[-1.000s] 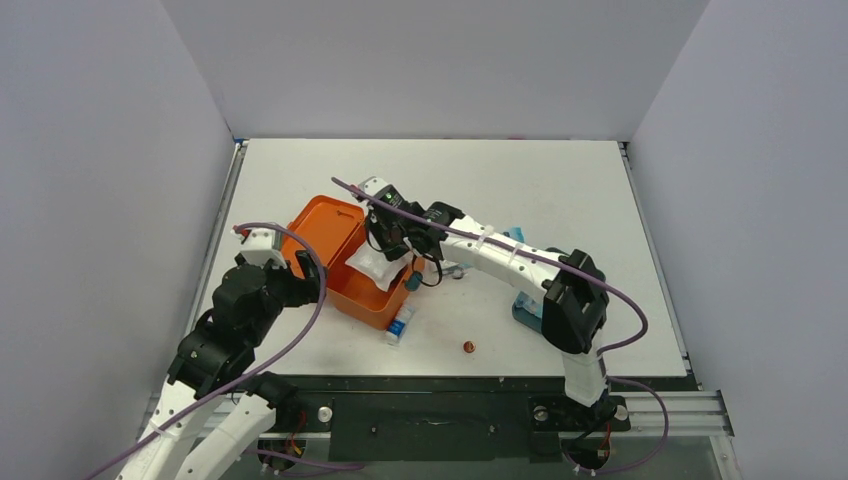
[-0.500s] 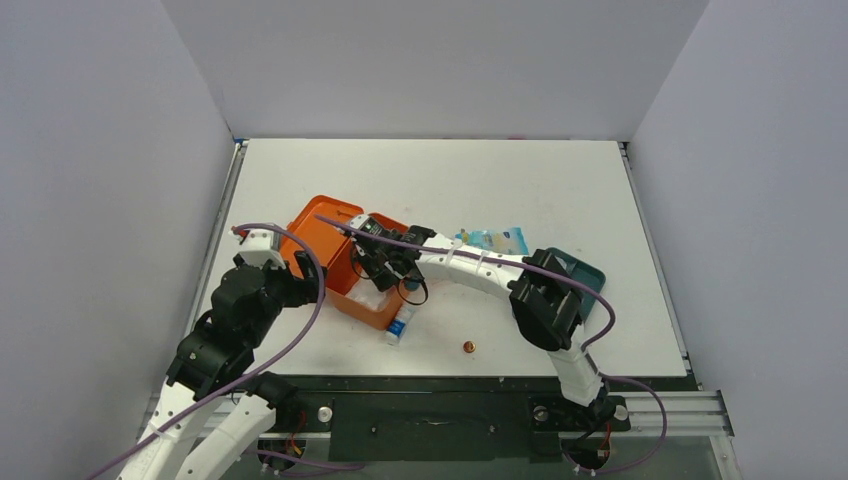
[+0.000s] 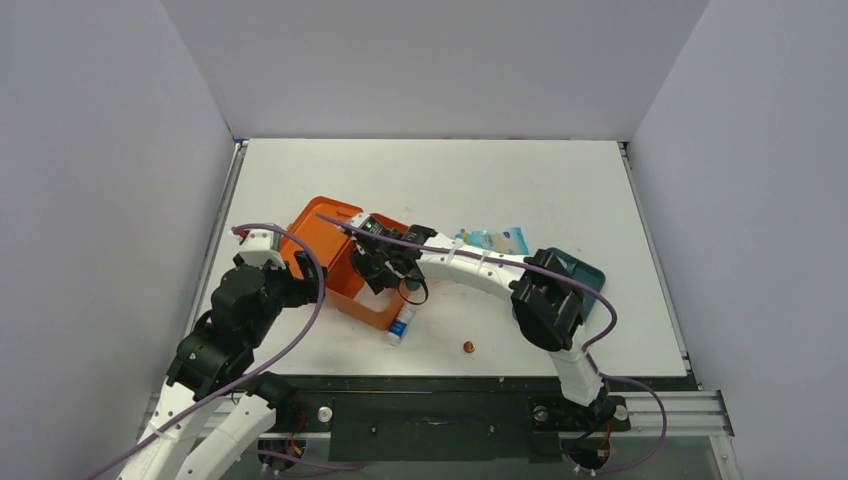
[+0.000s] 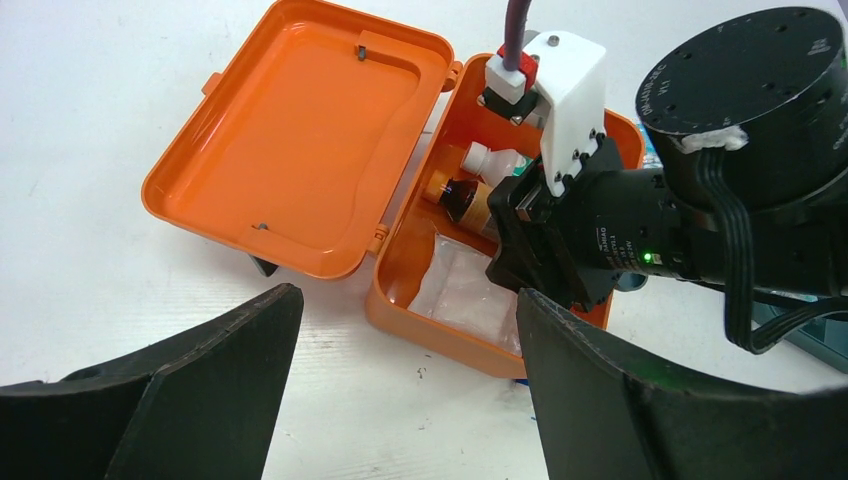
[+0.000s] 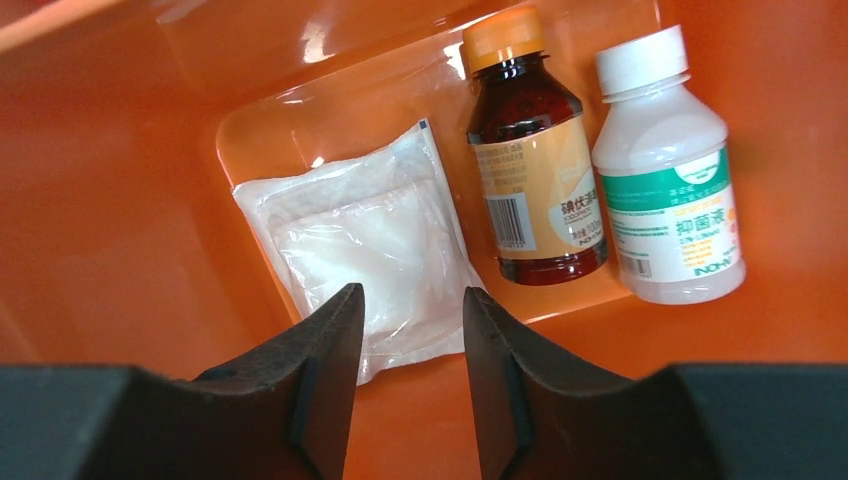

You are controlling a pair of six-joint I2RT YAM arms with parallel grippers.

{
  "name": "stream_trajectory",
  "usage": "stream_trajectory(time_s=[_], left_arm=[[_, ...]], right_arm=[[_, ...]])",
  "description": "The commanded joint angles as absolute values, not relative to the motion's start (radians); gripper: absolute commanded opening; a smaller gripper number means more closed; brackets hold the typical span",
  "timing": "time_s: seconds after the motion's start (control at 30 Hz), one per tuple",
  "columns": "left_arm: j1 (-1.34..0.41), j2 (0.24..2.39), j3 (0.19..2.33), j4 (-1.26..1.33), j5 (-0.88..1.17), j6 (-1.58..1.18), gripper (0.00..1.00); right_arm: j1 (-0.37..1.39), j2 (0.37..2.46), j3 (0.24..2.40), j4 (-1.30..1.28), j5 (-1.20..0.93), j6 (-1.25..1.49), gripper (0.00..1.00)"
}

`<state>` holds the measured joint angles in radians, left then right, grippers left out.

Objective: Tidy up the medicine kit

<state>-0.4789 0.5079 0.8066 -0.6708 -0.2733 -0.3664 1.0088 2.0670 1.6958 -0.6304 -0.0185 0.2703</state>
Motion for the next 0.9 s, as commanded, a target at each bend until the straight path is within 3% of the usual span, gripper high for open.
stream_trajectory(time_s=[0.0, 0.17, 0.3, 0.87], left_arm=[[-0.484, 0.510, 0.805, -0.642, -0.273, -0.372, 0.77], [-0.482, 0.514, 0.804, -0.641, -0.270, -0.370, 0.77], [-0.483, 0.517, 0.805, -0.641, -0.270, -0.369, 0.77], [-0.482, 0.534, 0.803, -0.638, -0.264, -0.366, 0.77]], right_arm=[[1.010, 1.960, 1.765, -0.626, 0.039, 0.276, 0.39], [0.993, 1.898, 1.805, -0.632, 0.077, 0.292, 0.53], [0.956, 1.832, 1.795, -0.632, 0.118, 0.312, 0.57], [0.747, 1.586, 1.523, -0.598, 0.200, 0.409, 0.57]])
